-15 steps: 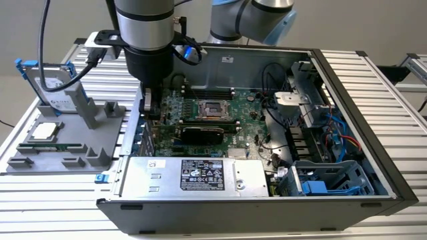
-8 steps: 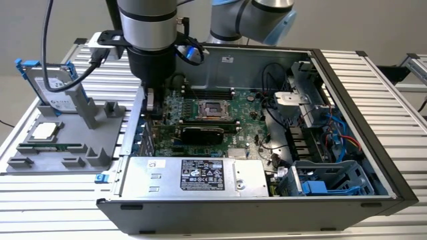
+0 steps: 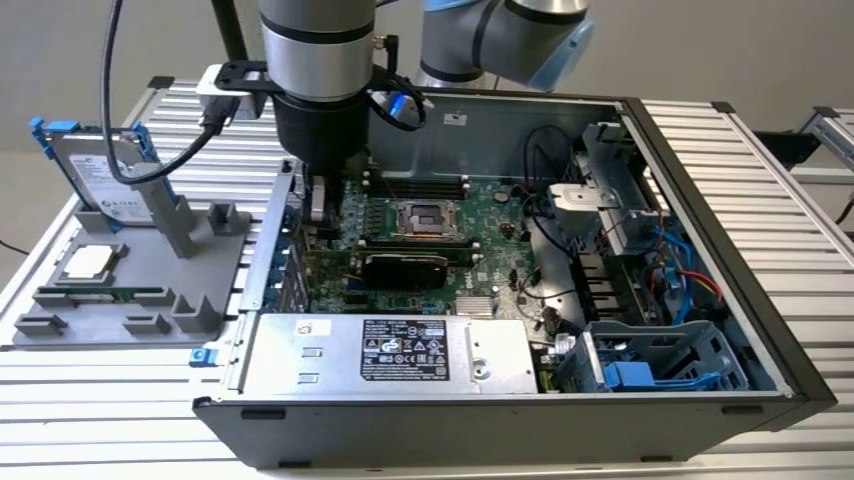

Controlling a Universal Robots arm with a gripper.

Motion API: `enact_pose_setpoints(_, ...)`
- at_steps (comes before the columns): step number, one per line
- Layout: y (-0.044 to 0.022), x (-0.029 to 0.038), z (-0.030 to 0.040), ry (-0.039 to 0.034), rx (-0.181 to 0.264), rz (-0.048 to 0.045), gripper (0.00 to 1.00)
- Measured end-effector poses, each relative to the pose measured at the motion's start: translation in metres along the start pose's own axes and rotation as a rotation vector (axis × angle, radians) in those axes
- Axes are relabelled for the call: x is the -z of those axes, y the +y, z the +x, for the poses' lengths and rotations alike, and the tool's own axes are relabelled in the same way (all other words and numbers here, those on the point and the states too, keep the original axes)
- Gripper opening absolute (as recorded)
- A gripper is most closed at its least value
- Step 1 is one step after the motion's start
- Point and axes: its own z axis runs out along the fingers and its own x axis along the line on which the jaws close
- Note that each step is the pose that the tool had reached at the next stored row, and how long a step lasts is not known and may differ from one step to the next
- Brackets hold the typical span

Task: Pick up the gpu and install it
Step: 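Insert the gpu into the slot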

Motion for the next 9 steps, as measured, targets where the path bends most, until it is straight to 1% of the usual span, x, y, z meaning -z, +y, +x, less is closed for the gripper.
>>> enact_pose_setpoints(9,-0.0289,0.0012,-0.0004,-0.0001,0.000,0.0001,0.00)
